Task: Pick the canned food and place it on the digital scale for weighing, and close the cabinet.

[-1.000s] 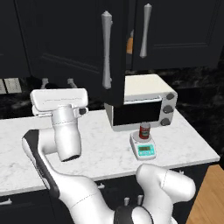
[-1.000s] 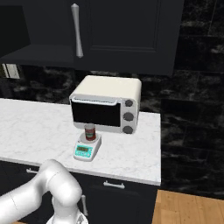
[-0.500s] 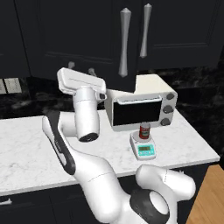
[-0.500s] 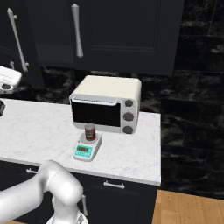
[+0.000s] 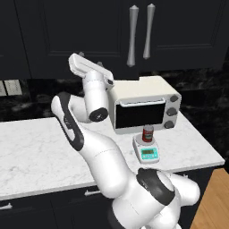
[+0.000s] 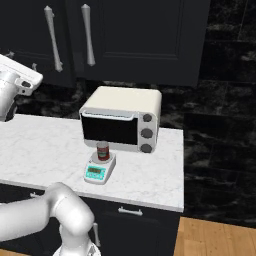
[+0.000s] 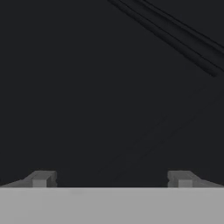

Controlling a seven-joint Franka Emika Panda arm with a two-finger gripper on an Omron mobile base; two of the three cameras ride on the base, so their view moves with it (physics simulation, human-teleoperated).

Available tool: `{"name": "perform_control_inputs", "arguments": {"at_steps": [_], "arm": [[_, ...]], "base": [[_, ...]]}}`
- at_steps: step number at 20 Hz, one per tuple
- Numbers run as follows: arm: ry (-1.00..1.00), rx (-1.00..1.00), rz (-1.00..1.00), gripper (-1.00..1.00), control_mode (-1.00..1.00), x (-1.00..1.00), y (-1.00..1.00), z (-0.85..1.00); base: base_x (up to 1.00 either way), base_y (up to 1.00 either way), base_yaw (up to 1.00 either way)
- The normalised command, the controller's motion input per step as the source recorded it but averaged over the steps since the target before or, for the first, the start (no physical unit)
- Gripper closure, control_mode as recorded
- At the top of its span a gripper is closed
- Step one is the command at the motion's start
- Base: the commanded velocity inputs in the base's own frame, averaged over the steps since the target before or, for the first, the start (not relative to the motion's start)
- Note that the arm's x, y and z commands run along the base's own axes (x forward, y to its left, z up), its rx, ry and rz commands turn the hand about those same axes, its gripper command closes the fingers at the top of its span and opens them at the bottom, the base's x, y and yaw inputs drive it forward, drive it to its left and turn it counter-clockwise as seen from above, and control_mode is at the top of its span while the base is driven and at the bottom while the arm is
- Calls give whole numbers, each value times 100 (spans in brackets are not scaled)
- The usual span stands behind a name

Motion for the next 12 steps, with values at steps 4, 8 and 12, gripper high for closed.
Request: {"name": "perform_control_inputs", "arguments": {"at_steps": [4, 8, 12], "arm": [[7, 0, 2, -100, -100, 78, -1, 0], [1, 0, 1, -100, -100, 53, -29, 0], [0, 0, 3, -100, -100, 66, -39, -7]], "base": [[0, 0, 0], [0, 0, 0], [0, 0, 0]]}}
